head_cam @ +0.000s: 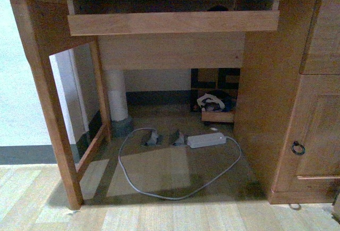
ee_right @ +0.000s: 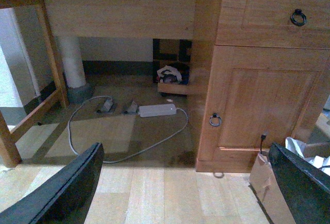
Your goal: Place mouse
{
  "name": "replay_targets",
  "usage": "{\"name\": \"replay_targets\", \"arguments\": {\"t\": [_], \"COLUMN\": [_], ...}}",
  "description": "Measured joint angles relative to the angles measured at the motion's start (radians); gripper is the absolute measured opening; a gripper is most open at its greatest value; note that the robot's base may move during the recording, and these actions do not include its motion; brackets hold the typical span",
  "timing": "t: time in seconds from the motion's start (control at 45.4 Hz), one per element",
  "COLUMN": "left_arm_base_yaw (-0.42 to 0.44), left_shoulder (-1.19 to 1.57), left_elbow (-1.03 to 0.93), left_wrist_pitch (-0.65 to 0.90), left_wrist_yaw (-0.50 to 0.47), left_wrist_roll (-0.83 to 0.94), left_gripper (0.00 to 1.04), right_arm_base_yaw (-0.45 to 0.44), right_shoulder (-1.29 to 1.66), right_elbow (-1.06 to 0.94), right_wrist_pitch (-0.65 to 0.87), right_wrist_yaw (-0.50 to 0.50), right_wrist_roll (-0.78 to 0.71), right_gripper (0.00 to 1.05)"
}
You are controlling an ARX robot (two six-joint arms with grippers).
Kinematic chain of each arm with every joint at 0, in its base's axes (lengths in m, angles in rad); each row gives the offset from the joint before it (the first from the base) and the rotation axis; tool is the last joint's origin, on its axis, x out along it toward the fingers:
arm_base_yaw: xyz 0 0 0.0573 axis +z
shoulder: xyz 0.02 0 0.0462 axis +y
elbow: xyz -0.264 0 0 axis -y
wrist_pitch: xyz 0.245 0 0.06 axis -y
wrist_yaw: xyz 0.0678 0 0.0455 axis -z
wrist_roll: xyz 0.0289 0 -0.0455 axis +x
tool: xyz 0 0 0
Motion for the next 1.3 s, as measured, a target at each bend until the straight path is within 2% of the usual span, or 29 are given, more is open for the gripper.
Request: {"name": "replay_targets", "arguments": {"t": [1.299], "left_arm_base_yaw": [0.000], "left_shoulder": [0.000], "left_elbow": [0.000], "left_wrist_pitch": [0.000], "left_wrist_yaw": [0.000], "left_wrist_roll": [0.000], "left_gripper": [0.98], "right_arm_base_yaw": [0.000], "right_shoulder": [0.000], "right_elbow": [0.000], "right_wrist_pitch": [0.000], "right_wrist_yaw": [0.000], "right_wrist_roll": [0.000], "right_gripper": [0.98]}}
